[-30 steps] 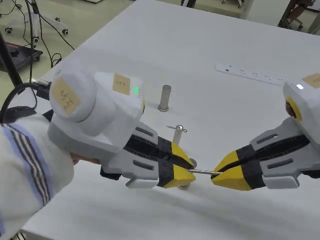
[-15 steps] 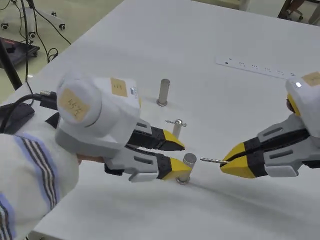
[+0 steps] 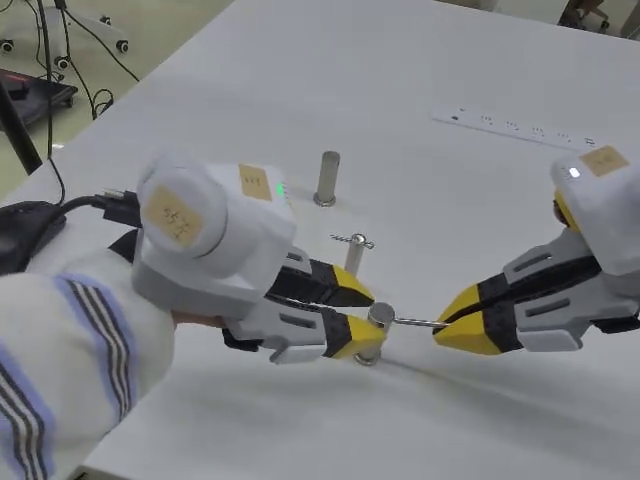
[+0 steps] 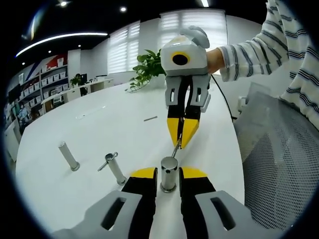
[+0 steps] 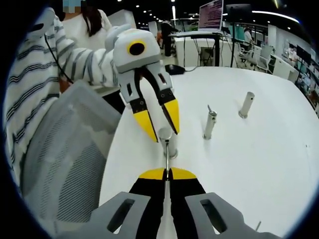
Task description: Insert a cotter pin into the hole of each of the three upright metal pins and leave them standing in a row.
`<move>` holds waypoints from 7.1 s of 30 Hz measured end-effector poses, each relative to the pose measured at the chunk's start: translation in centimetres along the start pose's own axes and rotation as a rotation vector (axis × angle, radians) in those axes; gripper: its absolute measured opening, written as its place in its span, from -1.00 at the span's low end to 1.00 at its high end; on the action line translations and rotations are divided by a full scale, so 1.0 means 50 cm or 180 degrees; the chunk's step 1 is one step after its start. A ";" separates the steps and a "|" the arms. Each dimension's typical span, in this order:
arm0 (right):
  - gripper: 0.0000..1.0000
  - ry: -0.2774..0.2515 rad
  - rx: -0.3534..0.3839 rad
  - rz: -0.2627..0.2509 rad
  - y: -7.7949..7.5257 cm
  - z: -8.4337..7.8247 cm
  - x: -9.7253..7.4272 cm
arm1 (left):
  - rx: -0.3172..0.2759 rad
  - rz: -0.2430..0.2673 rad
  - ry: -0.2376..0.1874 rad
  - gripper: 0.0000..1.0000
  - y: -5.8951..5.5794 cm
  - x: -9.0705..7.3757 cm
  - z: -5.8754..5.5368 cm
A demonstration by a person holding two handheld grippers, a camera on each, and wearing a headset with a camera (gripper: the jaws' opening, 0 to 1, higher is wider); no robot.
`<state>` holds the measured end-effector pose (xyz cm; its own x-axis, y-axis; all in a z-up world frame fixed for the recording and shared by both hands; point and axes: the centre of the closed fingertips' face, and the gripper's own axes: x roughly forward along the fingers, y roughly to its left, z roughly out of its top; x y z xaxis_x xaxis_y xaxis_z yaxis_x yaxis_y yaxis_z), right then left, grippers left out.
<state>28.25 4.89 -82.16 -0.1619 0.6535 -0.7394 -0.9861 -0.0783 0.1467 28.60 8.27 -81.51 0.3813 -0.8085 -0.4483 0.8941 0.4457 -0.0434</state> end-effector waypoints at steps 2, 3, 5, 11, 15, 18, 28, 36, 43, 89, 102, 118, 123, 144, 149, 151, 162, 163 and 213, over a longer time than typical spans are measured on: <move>-0.92 0.0006 -0.0008 -0.0005 -0.001 -0.001 0.000 | -0.0016 -0.0005 -0.0003 -0.69 0.000 0.002 -0.001; -0.92 0.0002 -0.0005 -0.0002 -0.001 -0.001 0.001 | -0.0020 -0.0005 -0.0005 -0.69 0.001 0.003 -0.002; -0.92 -0.0005 -0.0008 -0.0003 -0.001 -0.001 0.000 | -0.0022 -0.0008 -0.0005 -0.70 0.001 0.004 -0.003; -0.92 -0.0043 -0.0074 0.0008 0.002 0.001 -0.001 | -0.0022 -0.0047 -0.0005 -0.76 -0.003 0.008 -0.004; -0.92 -0.0086 -0.0116 0.0008 0.005 0.002 -0.002 | -0.0023 -0.0061 -0.0017 -0.76 -0.001 0.007 -0.006; -0.92 -0.0160 -0.0105 0.0012 0.007 0.009 -0.002 | -0.0031 -0.0081 0.0000 -0.76 -0.001 0.008 -0.012; -0.92 -0.0211 -0.0123 0.0003 0.007 0.016 0.010 | -0.0150 -0.0106 -0.0087 -0.77 0.001 0.008 -0.019; -0.92 -0.0337 0.0026 -0.0070 0.008 0.019 0.024 | -0.0269 -0.0078 -0.0114 -0.77 0.000 0.011 -0.029; -0.91 -0.0431 0.0148 -0.0115 0.003 0.032 0.043 | -0.0325 -0.0068 -0.0146 -0.77 -0.002 0.012 -0.030; -0.94 -0.0445 0.0312 -0.0153 0.015 0.047 0.027 | -0.0468 0.0049 -0.0233 -0.80 0.001 0.002 -0.042; -0.73 -0.0445 0.0407 -0.0292 0.010 0.046 0.022 | -0.0501 0.0042 -0.0342 -0.55 0.003 -0.023 -0.039; -0.49 -0.0488 0.0408 -0.0510 0.005 0.072 0.051 | -0.0687 0.0239 -0.0513 0.60 0.017 -0.087 -0.045; -0.50 -0.0490 0.0407 -0.0536 0.000 0.072 0.060 | -0.0771 0.0299 -0.0608 0.88 0.015 -0.099 -0.037; -0.67 -0.0450 0.0284 -0.0523 -0.008 0.071 0.084 | -0.1031 0.0630 -0.0704 0.98 0.023 -0.140 -0.047; -0.69 -0.0410 0.0104 -0.0499 -0.008 0.071 0.084 | -0.1089 0.0669 -0.0724 0.98 0.023 -0.145 -0.048; -0.71 -0.0379 -0.0023 -0.0468 -0.007 0.071 0.084 | -0.1088 0.0655 -0.0700 0.98 0.020 -0.143 -0.050; -0.73 -0.0299 -0.0289 -0.0270 -0.004 0.065 0.078 | -0.1107 0.0636 -0.0676 0.97 0.013 -0.133 -0.044; -0.73 -0.0288 -0.0304 -0.0253 -0.004 0.062 0.076 | -0.1111 0.0635 -0.0671 0.97 0.013 -0.133 -0.044; -0.73 -0.0219 -0.0431 -0.0315 -0.144 -0.002 -0.014 | -0.1292 0.0709 -0.0499 0.96 0.013 -0.133 -0.034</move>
<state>35.46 4.93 -82.75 -0.0654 0.7127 -0.6984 -0.9939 -0.1086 -0.0177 26.22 14.60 -80.09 0.6117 -0.7106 -0.3478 0.6348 0.7032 -0.3203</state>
